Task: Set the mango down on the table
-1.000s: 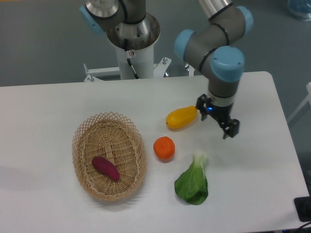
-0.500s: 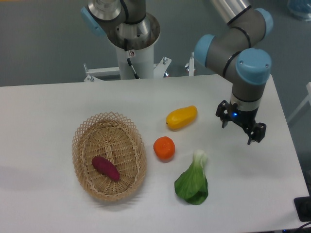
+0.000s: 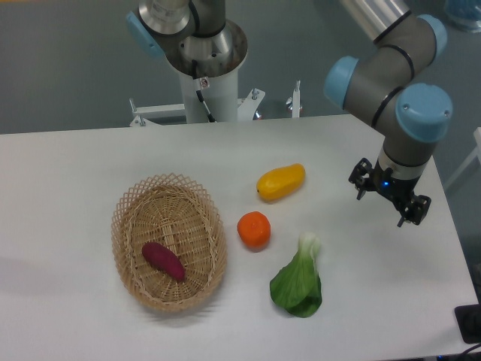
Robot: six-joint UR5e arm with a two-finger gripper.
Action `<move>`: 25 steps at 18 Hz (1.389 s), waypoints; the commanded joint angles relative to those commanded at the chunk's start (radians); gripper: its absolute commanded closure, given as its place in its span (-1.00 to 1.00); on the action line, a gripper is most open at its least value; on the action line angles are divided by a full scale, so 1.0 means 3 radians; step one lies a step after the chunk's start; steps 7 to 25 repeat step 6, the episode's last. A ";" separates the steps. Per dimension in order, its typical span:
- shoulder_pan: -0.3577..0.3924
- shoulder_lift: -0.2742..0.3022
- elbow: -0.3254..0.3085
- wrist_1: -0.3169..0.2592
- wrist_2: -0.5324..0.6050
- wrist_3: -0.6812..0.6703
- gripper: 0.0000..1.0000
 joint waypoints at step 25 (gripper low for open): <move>0.0000 0.0000 -0.0021 0.0000 0.0000 0.0000 -1.00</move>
